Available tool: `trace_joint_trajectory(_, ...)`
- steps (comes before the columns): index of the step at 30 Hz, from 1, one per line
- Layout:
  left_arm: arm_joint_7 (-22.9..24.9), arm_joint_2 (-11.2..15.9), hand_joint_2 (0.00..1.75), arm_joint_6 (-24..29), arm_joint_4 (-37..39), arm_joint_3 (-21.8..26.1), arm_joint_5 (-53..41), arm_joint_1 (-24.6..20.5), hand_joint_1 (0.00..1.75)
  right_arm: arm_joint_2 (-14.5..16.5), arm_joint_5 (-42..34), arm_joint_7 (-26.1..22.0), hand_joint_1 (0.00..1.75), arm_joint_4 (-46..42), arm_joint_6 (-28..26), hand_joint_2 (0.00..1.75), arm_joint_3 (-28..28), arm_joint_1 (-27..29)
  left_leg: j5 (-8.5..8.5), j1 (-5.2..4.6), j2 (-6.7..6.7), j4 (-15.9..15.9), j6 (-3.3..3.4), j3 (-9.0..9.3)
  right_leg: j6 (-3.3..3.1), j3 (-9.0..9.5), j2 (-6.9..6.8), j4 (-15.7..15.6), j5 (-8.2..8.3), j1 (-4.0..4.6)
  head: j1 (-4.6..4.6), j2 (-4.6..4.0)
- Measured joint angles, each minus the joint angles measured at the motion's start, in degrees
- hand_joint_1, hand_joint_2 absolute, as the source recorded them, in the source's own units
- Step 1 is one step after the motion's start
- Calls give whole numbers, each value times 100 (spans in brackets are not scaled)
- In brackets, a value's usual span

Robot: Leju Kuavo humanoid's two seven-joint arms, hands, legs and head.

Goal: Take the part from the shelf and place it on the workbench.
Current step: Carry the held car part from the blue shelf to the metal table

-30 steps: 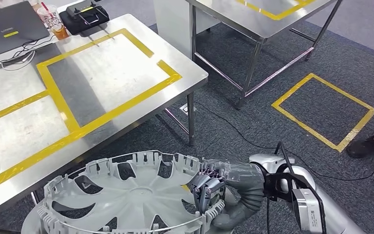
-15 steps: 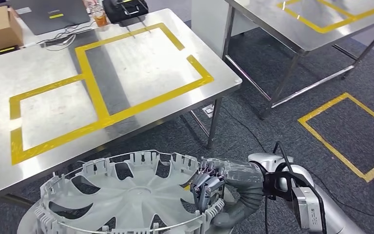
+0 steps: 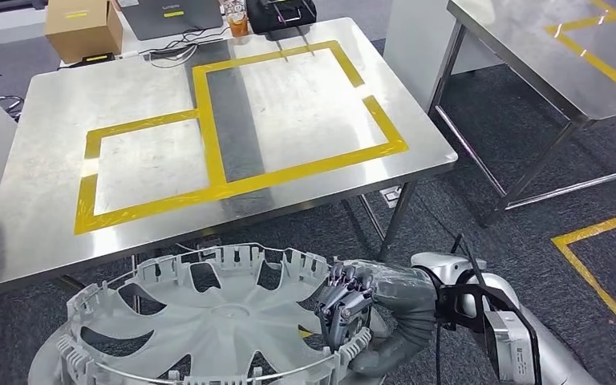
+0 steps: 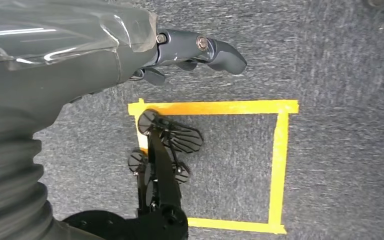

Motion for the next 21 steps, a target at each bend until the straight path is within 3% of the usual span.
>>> trace_joint_trajectory(2, -4, 5, 175, -2, 0, 11, 0, -22, 0, 14, 5, 2, 175, -13, -4, 175, -8, -3, -290, -3, 389, 604, -45, -299, -60, 29, -124, -5, -29, 16, -28, 0)
trace_joint_trajectory(4, -5, 0, 175, -2, -1, 26, 0, -38, 0, 17, 10, 2, 175, -17, -9, 175, -12, -1, -562, 15, 514, 1346, -61, -688, -93, 41, -261, -5, -54, 48, -35, 0)
trace_joint_trajectory(5, -7, -8, 175, -2, -2, 29, 0, -37, 0, 18, 17, 2, 175, -19, -11, 175, -11, 0, -564, 18, 525, 1490, -58, -778, -106, 49, -333, -4, -65, 61, -36, 0)
trace_joint_trajectory(6, -11, -10, 175, 2, -2, 30, 0, -35, 0, 19, 28, 2, 175, -22, -13, 175, -11, 1, -470, 17, 536, 1417, -46, -755, -113, 59, -401, -4, -79, 74, -36, 0)
trace_joint_trajectory(7, -16, -8, 175, 5, -2, 30, 0, -35, 0, 20, 41, 2, 175, -30, -15, 175, -12, 1, -295, 10, 572, 1120, -22, -609, -117, 77, -467, -4, -94, 89, -38, 0)
trace_joint_trajectory(9, -29, 15, 175, 11, -2, 30, 0, -43, 0, 22, 66, 7, 175, -60, -21, 175, -17, -3, 0, -53, 842, 341, 72, -200, -106, 119, -591, -5, -131, 131, -34, 0)
trace_joint_trajectory(11, -39, 32, 175, 21, -2, 30, 0, -65, 0, 25, 79, 19, 175, -83, -32, 175, -25, -5, 69, -130, 1041, -50, 155, -5, -68, 146, -712, -7, -166, 163, -31, 0)
trace_joint_trajectory(13, -43, 41, 175, 39, -1, 30, 0, -72, 0, 35, 79, 37, 175, -103, -39, 175, -32, -7, 62, -157, 937, -87, 202, -7, -18, 172, -846, -25, -194, 172, -33, 0)
trace_joint_trajectory(14, -44, 44, 175, 49, -1, 30, 0, -65, 0, 41, 78, 52, 175, -120, -41, 175, -38, -7, 82, -144, 858, -125, 225, 21, 6, 175, -821, -7, -217, 168, -32, 0)
trace_joint_trajectory(16, -39, 45, 175, 60, -1, 31, 0, -70, 0, 39, 59, 85, 175, -153, -44, 175, -57, 0, 140, -95, 720, -204, 274, 95, 22, 48, -532, 295, -372, 149, -20, 0)
trace_joint_trajectory(18, -34, 37, 175, 59, -2, 32, 0, -97, 0, 25, 18, 107, 175, -163, -45, 175, -70, 32, 167, -61, 589, -229, 302, 117, 6, -320, -202, 1017, -649, 117, -3, 0)
trace_joint_trajectory(20, -30, 23, 175, 54, -2, 31, 0, -106, 0, 16, -22, 114, 175, -162, -45, 175, -76, 72, 161, -55, 458, -226, 301, 118, 43, -665, -123, 1579, -778, 92, 3, 0)
trace_joint_trajectory(21, -28, 16, 175, 52, -2, 31, 0, -104, 0, 15, -33, 117, 175, -162, -45, 175, -78, 83, 154, -50, 405, -222, 294, 124, 94, -706, -117, 1558, -707, 75, 3, 0)
